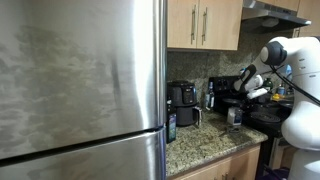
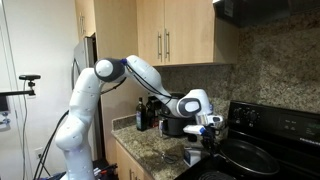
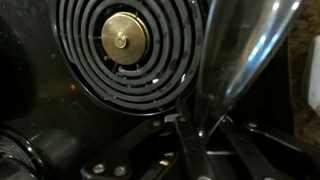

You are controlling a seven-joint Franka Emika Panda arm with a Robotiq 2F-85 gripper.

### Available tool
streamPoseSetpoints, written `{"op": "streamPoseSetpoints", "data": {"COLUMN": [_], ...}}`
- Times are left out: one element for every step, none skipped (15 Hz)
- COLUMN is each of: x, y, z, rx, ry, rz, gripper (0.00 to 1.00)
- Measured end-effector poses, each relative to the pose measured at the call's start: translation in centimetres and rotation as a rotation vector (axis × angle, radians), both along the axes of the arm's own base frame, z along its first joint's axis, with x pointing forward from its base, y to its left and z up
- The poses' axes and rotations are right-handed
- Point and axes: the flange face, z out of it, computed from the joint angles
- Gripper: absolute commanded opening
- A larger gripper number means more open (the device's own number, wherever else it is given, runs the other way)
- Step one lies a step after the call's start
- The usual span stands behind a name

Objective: Move the pan backwards

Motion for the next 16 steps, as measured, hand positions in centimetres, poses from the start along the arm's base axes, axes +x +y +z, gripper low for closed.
{"op": "streamPoseSetpoints", "data": {"x": [0.1,0.1,0.0,0.0,0.0,-0.1,-0.1,-0.2,-0.3,-0.4,-0.6,-0.9,-1.3,-2.0,-2.8,-3.6], "y": [0.1,0.0,0.0,0.0,0.0,0.0,0.2,0.3,0.5,0.6,0.7,0.6,0.5,0.3,0.1,-0.1], "z": [-0.1,-0.3,-0.6,-1.1,-1.5,-2.0,-2.4,-2.8,-3.0,-3.2,-3.2,-3.3,-3.4,-3.5,-3.5,-3.5], "rx": [-0.006,-0.011,-0.013,-0.013,-0.011,-0.009,-0.006,-0.002,0.001,0.004,0.006,0.009,0.010,0.008,0.010,0.018], "ry": [0.003,0.004,0.002,0.000,0.001,0.002,0.002,0.003,0.007,0.010,0.014,0.024,0.042,0.067,0.096,0.114], "rz": [0.008,0.014,0.017,0.020,0.021,0.022,0.024,0.026,0.028,0.028,0.026,0.022,0.016,0.001,-0.019,-0.036], "gripper": [0.00,0.00,0.00,0.00,0.00,0.00,0.00,0.00,0.00,0.00,0.00,0.27,0.28,0.36,0.43,0.52]}}
